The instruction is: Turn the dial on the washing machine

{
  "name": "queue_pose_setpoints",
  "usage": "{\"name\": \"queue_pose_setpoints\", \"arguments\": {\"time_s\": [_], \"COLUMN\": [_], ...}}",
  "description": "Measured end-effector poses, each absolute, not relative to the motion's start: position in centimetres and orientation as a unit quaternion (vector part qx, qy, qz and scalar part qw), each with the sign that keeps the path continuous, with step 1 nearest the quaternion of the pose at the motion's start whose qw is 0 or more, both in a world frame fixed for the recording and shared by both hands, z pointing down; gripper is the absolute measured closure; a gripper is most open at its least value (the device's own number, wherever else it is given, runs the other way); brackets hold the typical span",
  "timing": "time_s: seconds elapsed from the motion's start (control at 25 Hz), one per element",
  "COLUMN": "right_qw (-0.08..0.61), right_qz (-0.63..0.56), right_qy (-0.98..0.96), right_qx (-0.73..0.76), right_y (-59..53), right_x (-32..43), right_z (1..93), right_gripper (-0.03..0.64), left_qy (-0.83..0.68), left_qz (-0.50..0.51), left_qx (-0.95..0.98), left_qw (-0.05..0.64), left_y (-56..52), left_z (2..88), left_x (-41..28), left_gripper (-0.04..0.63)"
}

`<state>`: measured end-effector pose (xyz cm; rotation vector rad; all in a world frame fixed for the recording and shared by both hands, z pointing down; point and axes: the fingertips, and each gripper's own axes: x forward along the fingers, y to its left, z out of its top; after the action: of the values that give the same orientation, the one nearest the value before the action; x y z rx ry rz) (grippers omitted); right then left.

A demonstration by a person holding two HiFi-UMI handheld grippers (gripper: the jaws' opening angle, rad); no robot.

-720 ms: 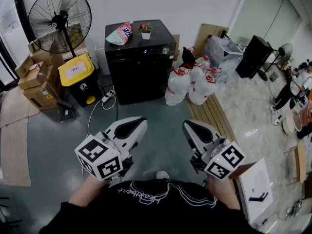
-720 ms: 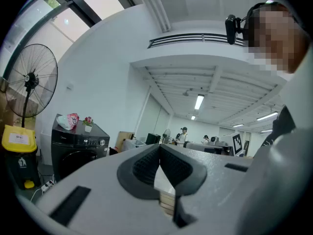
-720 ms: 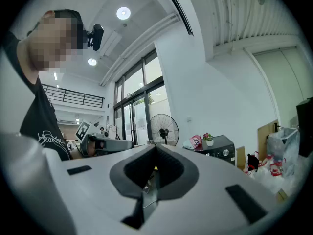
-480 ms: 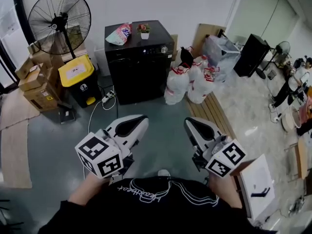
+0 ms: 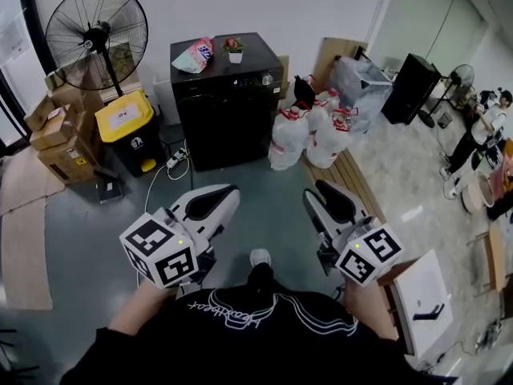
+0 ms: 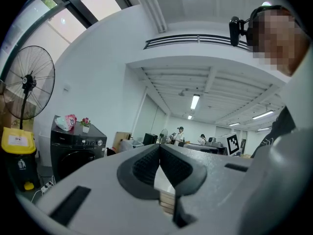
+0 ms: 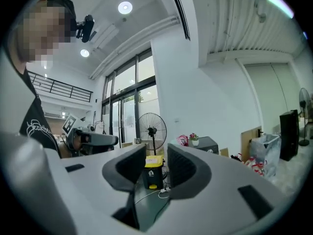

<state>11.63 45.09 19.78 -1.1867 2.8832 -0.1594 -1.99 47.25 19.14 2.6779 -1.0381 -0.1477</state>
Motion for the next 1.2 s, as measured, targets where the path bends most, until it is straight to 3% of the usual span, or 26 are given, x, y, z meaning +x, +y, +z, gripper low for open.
{"name": "queue_pose_setpoints", "arguments": {"time_s": [0.24,0.4,0.84,1.2], "right_qw": [-0.003,-0.004,0.002,-0.017], "right_qz": [-0.042,-0.040,-0.038,-0.058], "right_qy": [0.922,0.923,0.924,0.925], "right_qx": [-0.384,-0.384,-0.380,-0.375], "right_y": [43.0,41.3,33.2,19.8], "right_x": [10.5,10.1,10.6,11.1], "right_z": [20.4,21.1,24.8,26.9], "right_gripper": [0.374,0.331,0.321,0.316], "left_qy": [-0.378,-0.390,-0.409,-0.423], "left_qz": [-0.052,-0.056,-0.048,-0.047], "left_qx": [0.913,0.907,0.898,0.886], "left_qw": [0.144,0.149,0.157,0.185], "left_y": [46.0,44.7,36.8,23.9], "left_z": [19.9,20.7,24.0,26.2], "left_x": [-3.7,-4.7,-5.0,-4.6], "left_gripper": [0.591,0.591,0.591,0.591]}}
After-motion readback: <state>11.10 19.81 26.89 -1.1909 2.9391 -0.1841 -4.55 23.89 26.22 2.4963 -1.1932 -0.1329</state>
